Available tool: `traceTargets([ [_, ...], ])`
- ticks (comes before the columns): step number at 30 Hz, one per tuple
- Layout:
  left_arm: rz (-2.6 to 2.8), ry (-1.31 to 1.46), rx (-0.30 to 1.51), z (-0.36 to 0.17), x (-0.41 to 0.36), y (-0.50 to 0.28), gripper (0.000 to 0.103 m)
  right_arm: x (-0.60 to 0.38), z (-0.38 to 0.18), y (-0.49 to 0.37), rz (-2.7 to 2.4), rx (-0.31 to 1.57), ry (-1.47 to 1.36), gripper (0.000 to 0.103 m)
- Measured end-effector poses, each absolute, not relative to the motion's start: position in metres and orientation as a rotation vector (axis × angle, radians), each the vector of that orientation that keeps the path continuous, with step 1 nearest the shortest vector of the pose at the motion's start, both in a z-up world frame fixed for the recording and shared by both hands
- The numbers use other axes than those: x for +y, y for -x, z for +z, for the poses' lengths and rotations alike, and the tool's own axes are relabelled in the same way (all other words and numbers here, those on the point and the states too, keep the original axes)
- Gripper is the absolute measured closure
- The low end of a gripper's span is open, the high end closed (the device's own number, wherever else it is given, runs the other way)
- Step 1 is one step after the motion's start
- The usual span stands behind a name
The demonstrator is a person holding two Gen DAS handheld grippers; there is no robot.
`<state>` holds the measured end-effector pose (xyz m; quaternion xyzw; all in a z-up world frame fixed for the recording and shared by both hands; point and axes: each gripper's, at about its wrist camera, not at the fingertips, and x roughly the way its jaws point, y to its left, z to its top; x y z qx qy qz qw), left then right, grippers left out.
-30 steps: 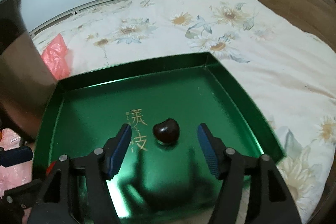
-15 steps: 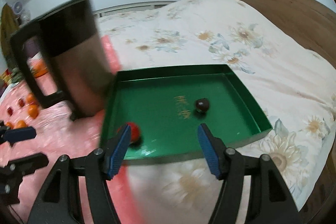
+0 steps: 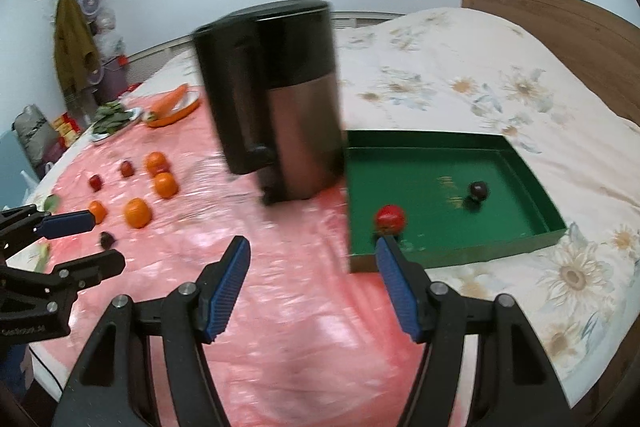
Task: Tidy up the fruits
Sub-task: 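Move both tools back over the remaining fruit on the sheet, then grasp a dark plum with the left tool while the right tool grasps an orange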
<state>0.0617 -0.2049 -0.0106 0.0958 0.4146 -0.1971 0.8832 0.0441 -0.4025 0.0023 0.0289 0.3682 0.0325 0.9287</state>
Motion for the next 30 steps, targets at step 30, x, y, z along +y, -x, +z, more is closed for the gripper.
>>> traceTargets([
  [30,-0.28,-0.046,0.988,-0.08,-0.069,-0.106,0.057,-0.22,-0.048,-0.157,0.429,0.839,-0.005,0.018],
])
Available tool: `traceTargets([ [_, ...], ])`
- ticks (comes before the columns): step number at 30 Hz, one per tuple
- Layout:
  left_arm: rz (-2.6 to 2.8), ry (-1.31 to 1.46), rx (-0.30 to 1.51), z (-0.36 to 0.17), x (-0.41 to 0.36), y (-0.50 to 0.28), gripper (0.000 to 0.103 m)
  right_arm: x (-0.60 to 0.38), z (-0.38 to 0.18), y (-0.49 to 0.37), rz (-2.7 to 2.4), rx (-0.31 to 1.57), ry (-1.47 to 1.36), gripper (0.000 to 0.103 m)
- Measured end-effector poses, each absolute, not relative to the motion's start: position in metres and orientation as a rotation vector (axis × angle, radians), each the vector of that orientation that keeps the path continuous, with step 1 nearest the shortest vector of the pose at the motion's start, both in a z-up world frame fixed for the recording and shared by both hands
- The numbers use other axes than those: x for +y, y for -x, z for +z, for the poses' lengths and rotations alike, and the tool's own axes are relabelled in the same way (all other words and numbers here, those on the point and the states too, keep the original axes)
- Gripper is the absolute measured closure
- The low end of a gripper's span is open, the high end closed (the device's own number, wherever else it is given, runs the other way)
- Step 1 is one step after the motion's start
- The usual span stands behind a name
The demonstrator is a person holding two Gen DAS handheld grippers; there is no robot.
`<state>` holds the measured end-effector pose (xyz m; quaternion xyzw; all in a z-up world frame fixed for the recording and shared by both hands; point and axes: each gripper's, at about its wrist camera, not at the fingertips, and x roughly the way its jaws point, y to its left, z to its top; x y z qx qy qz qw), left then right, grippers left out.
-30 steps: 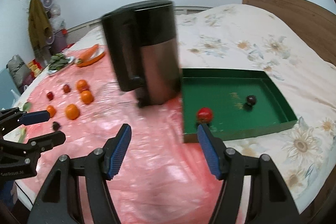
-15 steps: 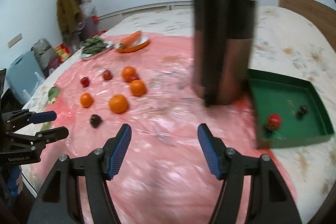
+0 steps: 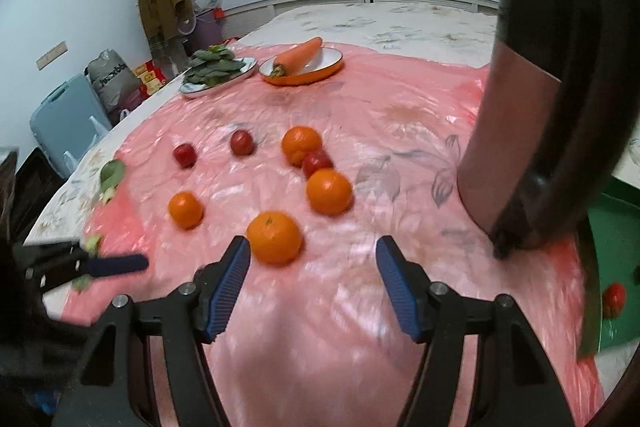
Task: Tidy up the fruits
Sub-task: 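Grasp a dark plum with the left tool while the right tool grasps an orange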
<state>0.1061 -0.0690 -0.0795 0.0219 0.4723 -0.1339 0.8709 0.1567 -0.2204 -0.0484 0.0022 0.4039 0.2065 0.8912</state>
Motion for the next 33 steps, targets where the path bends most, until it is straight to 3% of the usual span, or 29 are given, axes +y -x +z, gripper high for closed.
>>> traceTargets([
  [13,-0.303,0.007,1.03,-0.1,-0.071,-0.126,0.074,-0.198,-0.081,-0.238,0.432,0.925,0.026,0.045],
  [20,-0.326,0.014,1.039,-0.104,-0.076,-0.13,0.074,-0.192,-0.101,-0.245,0.445,0.971,0.029,0.055],
  [22,-0.328,0.009,1.041,-0.105,-0.078,-0.131,0.074,-0.19,-0.103,-0.245,0.459,0.972,0.037,0.07],
  [33,-0.353,-0.002,1.053,-0.106,-0.083,-0.137,0.074,-0.191,-0.104,-0.244,0.47,0.978,0.03,0.07],
])
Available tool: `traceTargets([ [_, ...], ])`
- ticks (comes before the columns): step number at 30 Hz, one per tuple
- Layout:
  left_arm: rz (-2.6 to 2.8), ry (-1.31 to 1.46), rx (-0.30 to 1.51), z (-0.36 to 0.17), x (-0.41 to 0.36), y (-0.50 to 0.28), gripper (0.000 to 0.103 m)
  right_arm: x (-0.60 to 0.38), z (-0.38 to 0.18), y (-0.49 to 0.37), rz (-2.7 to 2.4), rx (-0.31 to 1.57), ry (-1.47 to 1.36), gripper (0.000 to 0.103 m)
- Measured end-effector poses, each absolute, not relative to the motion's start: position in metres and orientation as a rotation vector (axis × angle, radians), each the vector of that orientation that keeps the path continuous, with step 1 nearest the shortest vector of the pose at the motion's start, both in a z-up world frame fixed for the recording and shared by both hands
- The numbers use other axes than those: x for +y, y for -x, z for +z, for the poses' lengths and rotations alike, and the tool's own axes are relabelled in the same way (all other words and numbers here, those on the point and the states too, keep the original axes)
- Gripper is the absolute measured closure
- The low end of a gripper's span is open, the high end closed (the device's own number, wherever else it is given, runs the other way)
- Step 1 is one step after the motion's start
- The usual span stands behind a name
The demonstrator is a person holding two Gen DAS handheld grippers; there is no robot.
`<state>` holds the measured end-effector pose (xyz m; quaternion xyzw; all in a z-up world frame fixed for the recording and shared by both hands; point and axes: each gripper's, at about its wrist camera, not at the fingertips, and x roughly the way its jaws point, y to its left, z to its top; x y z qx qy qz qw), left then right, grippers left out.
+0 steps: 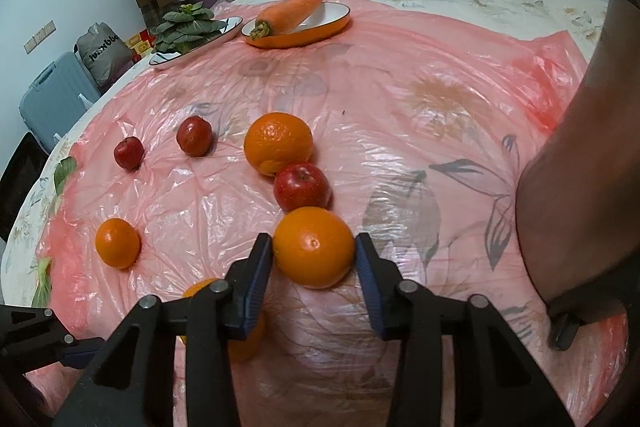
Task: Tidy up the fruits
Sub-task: 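Grasp a dark plum with the left tool while the right tool grasps an orange, then carry the plum and orange to the green tray and release the orange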
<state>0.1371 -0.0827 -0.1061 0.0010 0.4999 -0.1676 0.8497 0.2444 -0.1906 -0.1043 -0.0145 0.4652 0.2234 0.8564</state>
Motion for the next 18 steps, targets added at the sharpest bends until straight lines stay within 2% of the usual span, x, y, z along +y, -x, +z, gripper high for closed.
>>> traceTargets([
  [3,-0.358,-0.003,1.053,-0.108,-0.083,-0.139,0.075,-0.191,-0.105,-0.244,0.471,0.979,0.025,0.07],
  [4,-0.358,0.0,1.053,-0.108,-0.083,-0.14,0.081,-0.191,-0.105,-0.244,0.472,0.979,0.024,0.07],
  [18,-0.357,0.044,1.017,-0.1,-0.064,-0.119,0.082,-0.205,-0.094,-0.226,0.457,0.934,-0.026,0.072],
])
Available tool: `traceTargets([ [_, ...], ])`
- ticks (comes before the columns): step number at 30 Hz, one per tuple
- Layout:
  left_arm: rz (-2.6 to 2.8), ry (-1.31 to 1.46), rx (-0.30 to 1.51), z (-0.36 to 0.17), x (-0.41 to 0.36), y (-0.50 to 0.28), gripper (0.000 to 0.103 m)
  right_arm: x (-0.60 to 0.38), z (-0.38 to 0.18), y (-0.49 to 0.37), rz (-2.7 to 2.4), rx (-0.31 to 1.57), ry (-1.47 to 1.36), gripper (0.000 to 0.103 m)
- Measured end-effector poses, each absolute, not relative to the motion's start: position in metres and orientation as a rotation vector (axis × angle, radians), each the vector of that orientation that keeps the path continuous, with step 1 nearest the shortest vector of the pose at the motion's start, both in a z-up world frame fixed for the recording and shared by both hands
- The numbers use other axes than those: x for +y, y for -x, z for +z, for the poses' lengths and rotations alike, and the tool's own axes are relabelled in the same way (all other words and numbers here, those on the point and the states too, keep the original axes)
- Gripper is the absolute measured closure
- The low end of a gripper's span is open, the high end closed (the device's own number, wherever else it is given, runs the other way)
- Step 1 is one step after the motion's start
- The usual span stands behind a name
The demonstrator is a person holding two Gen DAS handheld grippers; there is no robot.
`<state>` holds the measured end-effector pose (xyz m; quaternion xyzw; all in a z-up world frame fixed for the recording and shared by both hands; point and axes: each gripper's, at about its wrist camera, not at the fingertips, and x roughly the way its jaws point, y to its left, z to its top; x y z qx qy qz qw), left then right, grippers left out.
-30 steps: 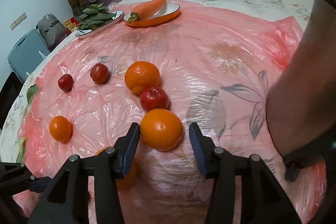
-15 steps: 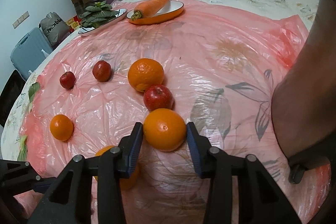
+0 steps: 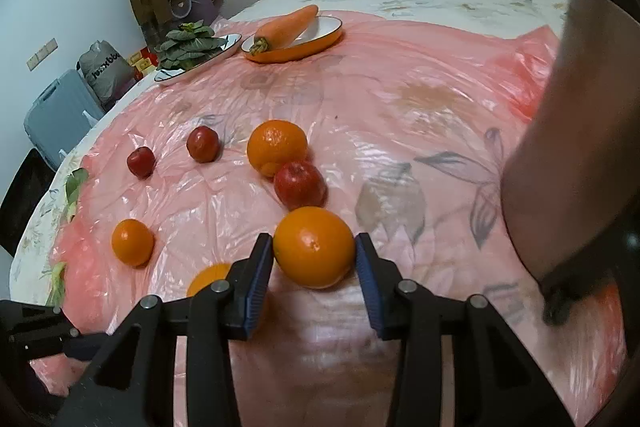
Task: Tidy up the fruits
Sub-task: 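Carry the plum and orange to the green tray and release the orange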
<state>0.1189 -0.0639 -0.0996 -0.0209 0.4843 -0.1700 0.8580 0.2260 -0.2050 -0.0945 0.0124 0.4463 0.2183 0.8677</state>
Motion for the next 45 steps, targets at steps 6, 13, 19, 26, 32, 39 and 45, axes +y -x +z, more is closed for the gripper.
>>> traceTargets([
  [6,-0.363,0.044,0.993,-0.087,-0.062,-0.105,0.082,-0.221,-0.086,-0.204,0.434,0.924,-0.047,0.072],
  [13,-0.35,0.05,0.975,-0.076,-0.056,-0.087,0.082,-0.244,-0.075,-0.174,0.404,0.915,-0.071,0.072],
  [19,-0.333,0.038,0.962,-0.065,-0.043,-0.064,0.082,-0.267,-0.059,-0.142,0.377,0.893,-0.08,0.072],
  [26,-0.333,0.018,0.937,-0.046,-0.045,-0.046,0.082,-0.307,-0.041,-0.106,0.323,0.862,-0.095,0.072],
  [32,-0.382,-0.012,0.923,-0.035,-0.076,-0.044,0.082,-0.356,-0.034,-0.084,0.238,0.845,-0.128,0.072],
  [39,-0.475,-0.053,0.927,-0.026,-0.133,-0.052,0.082,-0.415,-0.034,-0.07,0.133,0.833,-0.164,0.072],
  [45,-0.574,-0.094,0.904,-0.013,-0.197,-0.069,0.082,-0.463,-0.033,-0.071,0.053,0.81,-0.198,0.072],
])
